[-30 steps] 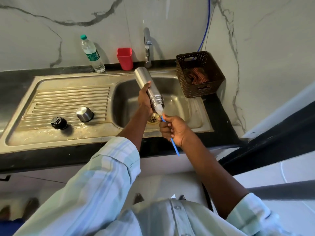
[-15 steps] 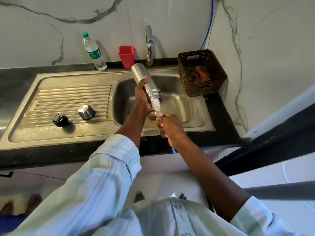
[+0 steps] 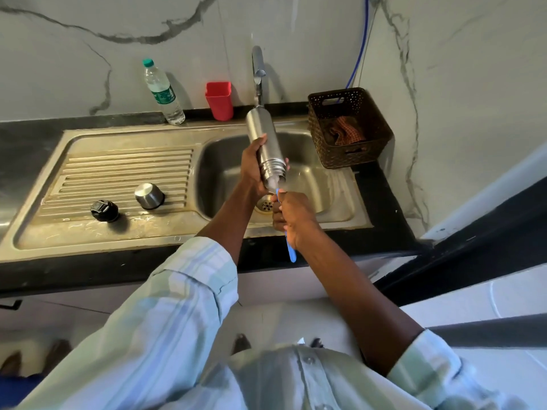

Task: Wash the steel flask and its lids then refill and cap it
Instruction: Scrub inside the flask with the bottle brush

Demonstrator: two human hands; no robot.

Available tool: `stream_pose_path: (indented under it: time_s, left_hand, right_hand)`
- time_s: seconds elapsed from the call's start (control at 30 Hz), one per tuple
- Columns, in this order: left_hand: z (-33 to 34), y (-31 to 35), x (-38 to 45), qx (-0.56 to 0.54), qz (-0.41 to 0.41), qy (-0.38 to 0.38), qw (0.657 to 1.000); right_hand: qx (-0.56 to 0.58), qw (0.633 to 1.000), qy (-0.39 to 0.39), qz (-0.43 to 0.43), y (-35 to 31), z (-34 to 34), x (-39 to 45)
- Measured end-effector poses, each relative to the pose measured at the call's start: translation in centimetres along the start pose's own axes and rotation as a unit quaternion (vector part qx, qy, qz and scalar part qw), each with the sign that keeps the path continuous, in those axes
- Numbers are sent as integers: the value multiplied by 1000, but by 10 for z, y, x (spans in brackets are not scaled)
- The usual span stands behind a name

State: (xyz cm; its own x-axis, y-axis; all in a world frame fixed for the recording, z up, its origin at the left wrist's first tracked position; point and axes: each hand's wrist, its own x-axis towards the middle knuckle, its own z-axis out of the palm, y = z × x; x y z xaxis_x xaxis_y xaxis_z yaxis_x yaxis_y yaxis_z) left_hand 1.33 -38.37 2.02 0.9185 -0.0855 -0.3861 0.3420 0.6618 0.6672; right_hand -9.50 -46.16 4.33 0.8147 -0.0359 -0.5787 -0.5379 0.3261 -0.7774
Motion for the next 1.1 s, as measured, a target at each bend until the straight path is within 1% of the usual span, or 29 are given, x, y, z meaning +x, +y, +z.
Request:
stream_pose_path:
  time_s: [0.1,0.23,0.3,0.43,0.6,0.77,0.87,0.93,1.03,1.1]
  left_hand:
    - [2,11,2,-37,-11,2,999]
    - [4,3,-3,-13,-4,0,1000]
    - [5,8,-3,8,-2,-1,1000]
    - [3,19,0,-28,-3,18,999]
    - [5,8,-2,41,-2,7,999]
    - [0,23,6,24,15,55,998]
    - [3,16,3,53,21,33,998]
    - [4,16,2,73,30,29,996]
    - [-4,26,12,54,34,51,997]
    - [-9,26,14,62,37,70,995]
  right_hand:
    - [-10,1000,-12,-5,3,0,-11]
    - [-27,999,15,-20,-6,2,-3]
    - [-50,998,14,-24,-5,3,-7]
    - [-42,999,-2,-17,1,0,-17]
    - [-56,997,39,-20,-9,6,0]
    - [-89,996,25,-17,3,2,-8]
    - [-99,994,49,-23,-13,4,7]
    - [-80,996,37,-19,-19,7,5]
    - [-85,996,5,-14,-8,6,-13]
    - [-85,996,-4,-10,-7,2,-11]
